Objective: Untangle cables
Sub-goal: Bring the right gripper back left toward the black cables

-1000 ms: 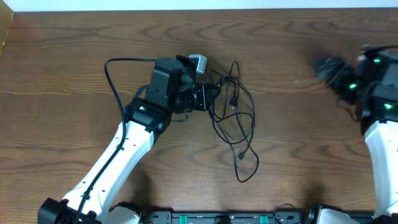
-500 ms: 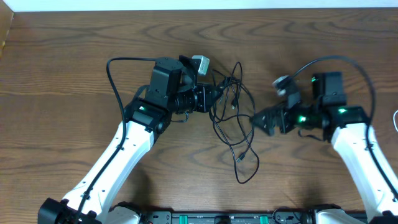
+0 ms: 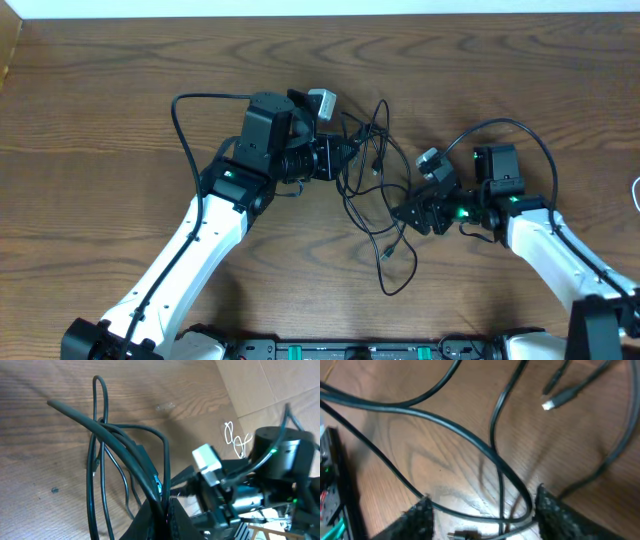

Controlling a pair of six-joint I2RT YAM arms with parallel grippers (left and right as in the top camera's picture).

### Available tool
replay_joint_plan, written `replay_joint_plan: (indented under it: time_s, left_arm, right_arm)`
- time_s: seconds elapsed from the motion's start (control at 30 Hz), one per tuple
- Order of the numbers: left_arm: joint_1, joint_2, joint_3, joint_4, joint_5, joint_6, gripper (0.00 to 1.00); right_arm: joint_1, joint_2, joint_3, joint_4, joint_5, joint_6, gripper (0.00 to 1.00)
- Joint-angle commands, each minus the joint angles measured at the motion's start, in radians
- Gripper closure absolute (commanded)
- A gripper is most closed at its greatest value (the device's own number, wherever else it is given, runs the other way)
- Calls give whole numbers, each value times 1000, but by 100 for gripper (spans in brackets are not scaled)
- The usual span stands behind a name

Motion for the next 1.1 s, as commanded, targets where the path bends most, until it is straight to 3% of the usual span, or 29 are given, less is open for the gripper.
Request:
replay_joint_plan:
  time_s: [0.0, 0.07, 0.1, 0.13, 0.2, 0.27, 0.4, 0.5, 0.83, 0.87, 0.9, 0.93, 0.97, 1.07]
  left_arm:
    - [-2, -3, 10, 6, 21, -32, 92]
    - [-2, -3, 10, 6, 21, -52, 92]
    - [-2, -3, 10, 6, 21, -60, 92]
    - [-2, -3, 10, 6, 21, -69, 92]
    - [-2, -3, 10, 6, 21, -69, 93]
    - [-2, -3, 10, 6, 20, -69, 92]
    - [-1, -3, 10, 6, 9, -68, 92]
    - [-1, -3, 10, 2, 9, -64, 92]
    - [-1, -3, 10, -16, -16, -20, 92]
    - [-1, -6, 10, -9, 2, -21, 92]
    - [-1, -10, 10, 14, 58, -20, 92]
    - [-1, -14, 10, 48, 116, -20, 92]
    - [-1, -19, 10, 98, 181, -20, 92]
    - [-1, -31, 10, 240, 344, -20, 92]
  right_arm:
    - [39, 47, -7, 26, -55, 17, 42]
    - [63, 76, -7, 64, -54, 44, 51]
    - [69, 82, -7, 77, -54, 55, 62]
    - [72, 84, -7, 92, -54, 72, 82]
    - [64, 82, -5, 109, -55, 137, 99]
    - [45, 78, 0, 124, -68, 222, 99]
    - [-44, 40, 8, 127, -286, 232, 99]
    - [-115, 14, 8, 127, -327, 233, 99]
    - [-445, -51, 8, 196, -618, 377, 98]
    - [-475, -51, 8, 203, -619, 401, 72]
    - [-489, -51, 8, 202, -586, 400, 28]
    - [-489, -51, 8, 198, -537, 401, 10]
    - [-484, -51, 8, 190, -463, 409, 1]
    - [-451, -51, 8, 182, -280, 473, 1]
